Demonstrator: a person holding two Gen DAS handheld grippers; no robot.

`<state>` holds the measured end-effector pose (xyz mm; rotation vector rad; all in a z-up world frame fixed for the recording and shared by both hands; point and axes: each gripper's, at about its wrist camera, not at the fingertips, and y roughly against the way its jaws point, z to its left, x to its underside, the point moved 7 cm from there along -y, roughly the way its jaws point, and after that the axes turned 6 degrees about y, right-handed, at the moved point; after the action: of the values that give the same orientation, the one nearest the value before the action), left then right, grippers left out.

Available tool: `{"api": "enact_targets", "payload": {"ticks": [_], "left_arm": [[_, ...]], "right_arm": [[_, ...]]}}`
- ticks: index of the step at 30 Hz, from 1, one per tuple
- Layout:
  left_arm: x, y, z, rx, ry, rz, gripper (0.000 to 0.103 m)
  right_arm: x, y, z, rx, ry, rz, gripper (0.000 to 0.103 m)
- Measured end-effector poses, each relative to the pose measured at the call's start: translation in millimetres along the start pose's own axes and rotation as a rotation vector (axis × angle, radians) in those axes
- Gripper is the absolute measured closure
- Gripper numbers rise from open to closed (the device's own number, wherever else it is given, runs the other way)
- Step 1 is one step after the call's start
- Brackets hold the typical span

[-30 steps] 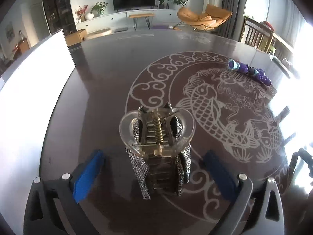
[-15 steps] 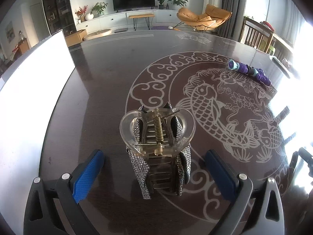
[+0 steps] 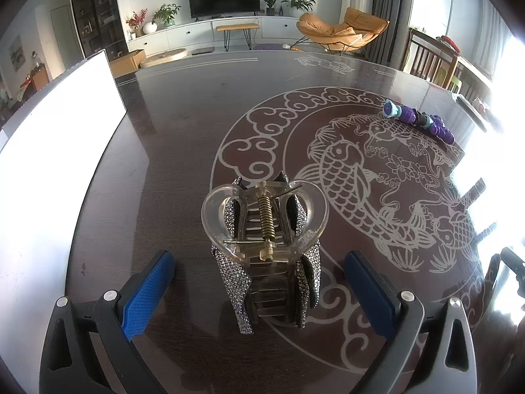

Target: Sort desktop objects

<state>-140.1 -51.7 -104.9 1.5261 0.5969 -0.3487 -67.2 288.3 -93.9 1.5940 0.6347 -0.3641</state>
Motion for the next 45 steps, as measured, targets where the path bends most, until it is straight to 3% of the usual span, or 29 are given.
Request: {"api": "enact_targets", "payload": {"ticks": [7, 11, 14, 18, 24, 27, 31, 33, 35, 37, 41, 45], "left_arm": [[0, 0, 0, 0.0, 0.0, 0.0, 0.0], [0, 1, 0, 0.0, 0.0, -0.001, 0.0], [1, 0, 0, 0.0, 0.0, -0.001, 0.0], [0, 1, 0, 0.0, 0.001, -0.001, 0.0], [-1, -5, 9, 0.003, 0.002, -0.001, 0.0], [-1, -4, 9, 0.003, 0.003, -0.001, 0.0], [0, -5, 9, 0.003, 0.003, -0.001, 0.0], [-1, -5, 9, 0.003, 0.003, -0.002, 0.0], [-1, -6, 11, 0.003, 0.003, -0.001, 0.0], [0, -7, 11, 0.003, 0.003, -0.002, 0.0], [0, -6, 11, 0.003, 0.004, -0.002, 0.0], [0, -6, 11, 0.003, 0.004, -0.002, 0.0]], "right_arm": [[1, -1, -1, -0.012, -0.01, 0.006, 0.0], [-2, -7, -2, -0.068, -0.013, 0.026, 0.0], [-33, -16, 19, -0.26, 0.146, 0.032, 0.001], [-103, -23, 38, -0.246, 0.309, -0.069, 0.001], [-172, -75, 89, -0.209, 0.558, -0.004, 0.001], [-189, -95, 105, -0.224, 0.607, 0.021, 0.001], [-187, -123, 104, -0.282, 0.609, 0.132, 0.001], [-186, -125, 94, -0.335, 0.539, 0.145, 0.008], [-184, -121, 87, -0.326, 0.496, 0.127, 0.031], [-179, -115, 80, -0.294, 0.459, 0.115, 0.046], [-144, -94, 77, -0.226, 0.344, 0.095, 0.046], [-87, -53, 90, -0.152, 0.258, 0.052, 0.046]]}}
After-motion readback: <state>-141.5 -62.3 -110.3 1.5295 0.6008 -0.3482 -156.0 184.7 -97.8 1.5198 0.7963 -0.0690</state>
